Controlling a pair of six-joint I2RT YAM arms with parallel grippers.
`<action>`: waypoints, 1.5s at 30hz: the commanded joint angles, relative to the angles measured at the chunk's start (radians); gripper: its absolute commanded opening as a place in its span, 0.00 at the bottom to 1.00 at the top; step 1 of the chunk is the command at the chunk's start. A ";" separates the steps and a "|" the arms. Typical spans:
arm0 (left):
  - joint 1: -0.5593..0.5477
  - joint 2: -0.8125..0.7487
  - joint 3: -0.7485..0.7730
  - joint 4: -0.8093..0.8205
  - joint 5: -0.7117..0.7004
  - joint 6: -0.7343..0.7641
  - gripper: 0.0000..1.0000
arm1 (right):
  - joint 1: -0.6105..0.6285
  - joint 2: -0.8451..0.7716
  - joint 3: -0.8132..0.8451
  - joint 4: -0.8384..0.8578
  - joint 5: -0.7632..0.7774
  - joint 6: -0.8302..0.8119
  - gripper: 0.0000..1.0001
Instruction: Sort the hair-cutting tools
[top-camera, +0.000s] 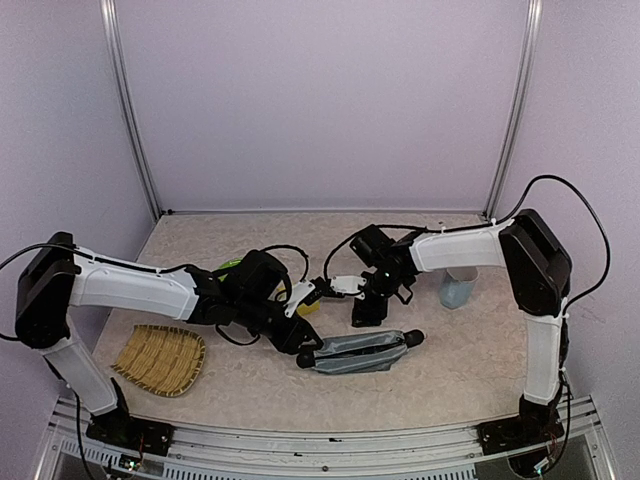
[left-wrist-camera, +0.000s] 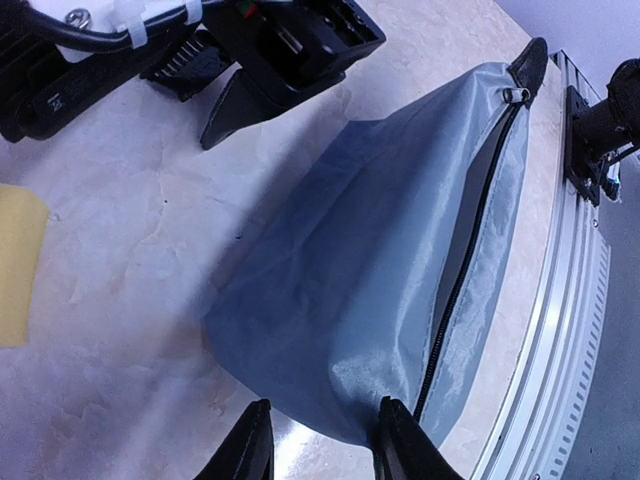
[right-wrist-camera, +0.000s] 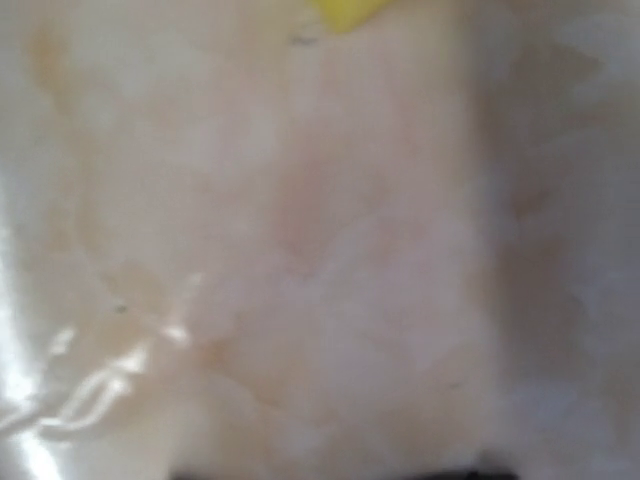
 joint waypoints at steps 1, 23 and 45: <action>0.019 -0.033 -0.010 0.032 -0.019 -0.007 0.35 | -0.005 0.011 -0.032 0.024 0.113 0.048 0.55; 0.062 -0.087 0.054 0.021 -0.114 0.058 0.35 | -0.147 -0.102 0.199 -0.155 -0.201 0.120 0.00; 0.005 -0.022 0.334 -0.116 -0.109 0.472 0.40 | -0.148 -0.205 0.237 -0.413 -0.951 -0.079 0.00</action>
